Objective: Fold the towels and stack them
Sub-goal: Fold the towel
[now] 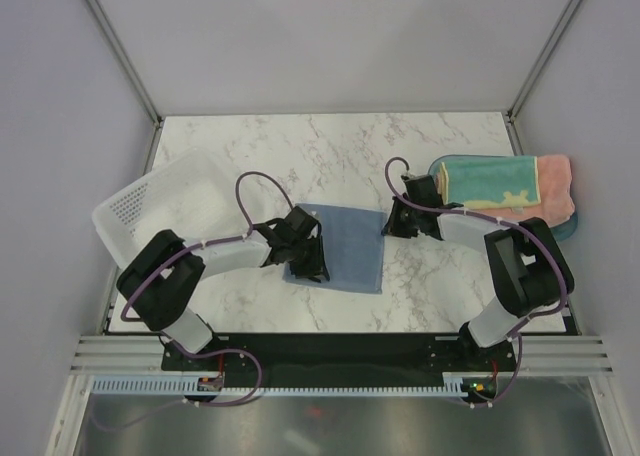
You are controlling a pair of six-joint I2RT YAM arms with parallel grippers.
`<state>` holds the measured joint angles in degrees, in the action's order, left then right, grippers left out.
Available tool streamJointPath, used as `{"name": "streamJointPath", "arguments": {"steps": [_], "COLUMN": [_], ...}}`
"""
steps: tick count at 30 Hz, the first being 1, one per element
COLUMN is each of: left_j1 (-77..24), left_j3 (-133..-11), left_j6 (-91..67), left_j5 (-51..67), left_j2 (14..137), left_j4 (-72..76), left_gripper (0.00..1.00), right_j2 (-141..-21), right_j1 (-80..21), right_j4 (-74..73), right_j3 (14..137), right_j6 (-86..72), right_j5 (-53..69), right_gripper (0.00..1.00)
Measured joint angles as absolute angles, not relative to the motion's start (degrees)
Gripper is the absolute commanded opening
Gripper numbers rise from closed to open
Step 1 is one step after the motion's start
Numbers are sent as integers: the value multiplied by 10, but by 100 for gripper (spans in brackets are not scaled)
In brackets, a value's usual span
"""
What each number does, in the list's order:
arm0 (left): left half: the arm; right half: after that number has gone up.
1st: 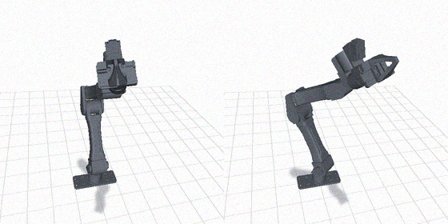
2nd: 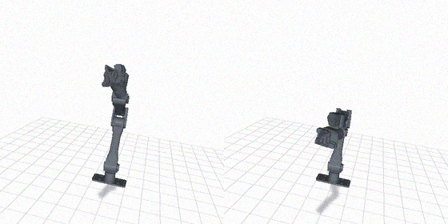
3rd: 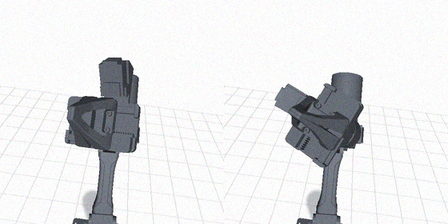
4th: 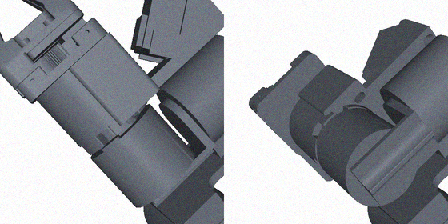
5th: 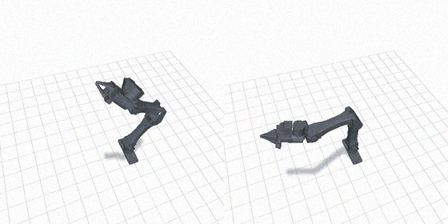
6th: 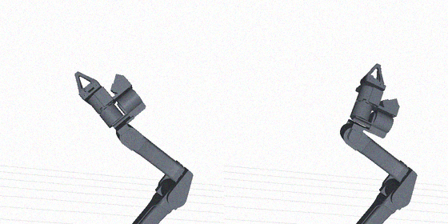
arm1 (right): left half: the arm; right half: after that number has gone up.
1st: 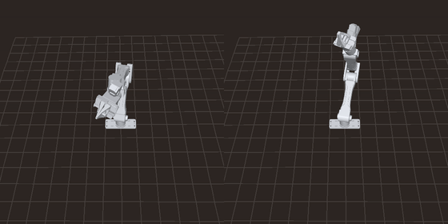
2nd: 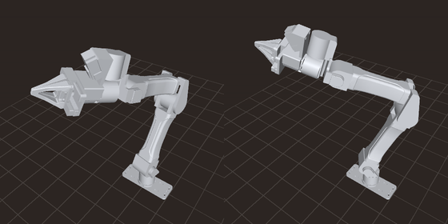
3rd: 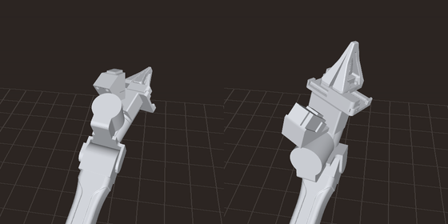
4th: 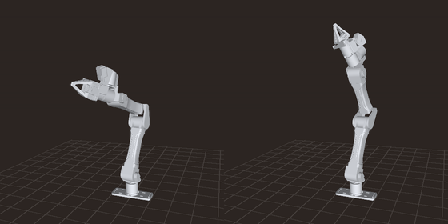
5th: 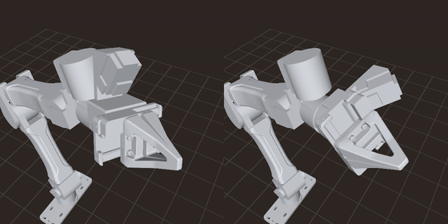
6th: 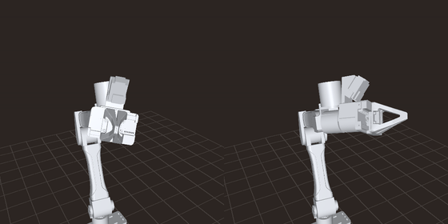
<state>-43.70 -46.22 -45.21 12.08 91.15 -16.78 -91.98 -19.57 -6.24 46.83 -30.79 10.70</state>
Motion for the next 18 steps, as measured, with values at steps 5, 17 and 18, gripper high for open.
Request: {"name": "streamJointPath", "arguments": {"steps": [5,17,18], "left_j1": [-448,-474,-474], "left_j3": [-459,-481,-494], "left_j6": [-464,-481,-480], "left_j5": [109,90,87], "left_j2": [912,904,903], "left_j4": [-154,-181,-194], "left_gripper": [36,42,42], "right_j2": [-949,-949,-945], "right_j1": [-190,-185,-185], "right_j4": [-32,-78,-88], "right_j3": [457,498,509], "right_j6": [-293,-274,-273], "right_j5": [114,126,130], "right_gripper": [2,6,6]}}
